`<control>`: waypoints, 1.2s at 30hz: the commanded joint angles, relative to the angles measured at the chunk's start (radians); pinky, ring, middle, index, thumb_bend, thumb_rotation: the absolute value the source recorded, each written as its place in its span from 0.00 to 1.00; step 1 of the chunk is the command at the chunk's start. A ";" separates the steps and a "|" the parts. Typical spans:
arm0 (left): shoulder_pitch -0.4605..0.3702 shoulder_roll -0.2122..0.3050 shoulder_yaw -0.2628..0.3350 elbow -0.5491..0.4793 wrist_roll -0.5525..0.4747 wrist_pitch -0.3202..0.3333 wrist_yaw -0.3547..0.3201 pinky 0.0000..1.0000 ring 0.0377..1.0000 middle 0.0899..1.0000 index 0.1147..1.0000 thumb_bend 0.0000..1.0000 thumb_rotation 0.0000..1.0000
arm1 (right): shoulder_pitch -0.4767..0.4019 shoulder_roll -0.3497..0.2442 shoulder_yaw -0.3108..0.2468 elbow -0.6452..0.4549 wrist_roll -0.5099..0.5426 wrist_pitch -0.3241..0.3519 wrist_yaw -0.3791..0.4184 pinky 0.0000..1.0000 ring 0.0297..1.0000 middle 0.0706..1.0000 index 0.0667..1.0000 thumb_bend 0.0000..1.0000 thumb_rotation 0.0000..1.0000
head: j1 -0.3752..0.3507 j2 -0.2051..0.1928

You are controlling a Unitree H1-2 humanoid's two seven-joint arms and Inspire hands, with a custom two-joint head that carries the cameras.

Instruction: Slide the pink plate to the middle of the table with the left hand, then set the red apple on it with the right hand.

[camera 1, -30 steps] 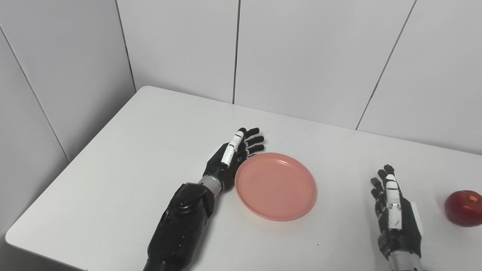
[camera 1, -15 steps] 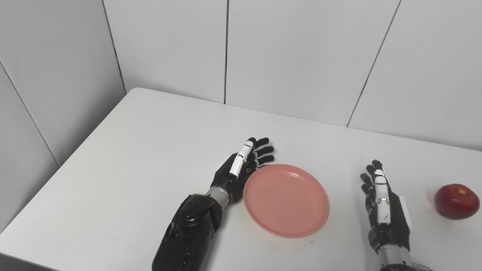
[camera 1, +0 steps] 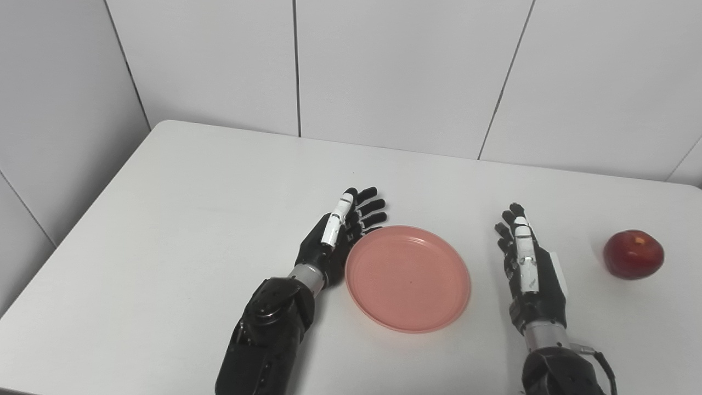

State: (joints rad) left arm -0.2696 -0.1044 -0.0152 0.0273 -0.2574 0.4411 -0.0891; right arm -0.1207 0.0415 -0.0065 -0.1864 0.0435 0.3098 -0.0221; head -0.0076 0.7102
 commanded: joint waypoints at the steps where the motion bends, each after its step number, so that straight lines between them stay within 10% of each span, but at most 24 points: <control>1: -0.010 -0.002 0.007 -0.012 -0.009 0.011 0.000 0.84 0.85 0.85 0.83 0.34 1.00 | -0.038 0.014 0.004 -0.038 -0.007 -0.013 -0.010 1.00 0.95 0.96 0.97 0.28 1.00 | -0.005 0.002; 36: 0.001 0.034 0.075 0.007 -0.057 -0.040 -0.043 0.87 0.86 0.86 0.84 0.36 1.00 | -0.100 -0.033 0.005 -0.142 -0.182 0.003 -0.046 0.93 0.88 0.90 0.90 0.32 1.00 | -0.245 0.024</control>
State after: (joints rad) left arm -0.2626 -0.0755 0.0594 0.0298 -0.3096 0.4227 -0.1268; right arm -0.1775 0.0167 0.0057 -0.2790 -0.1301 0.3106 -0.0592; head -0.2531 0.7332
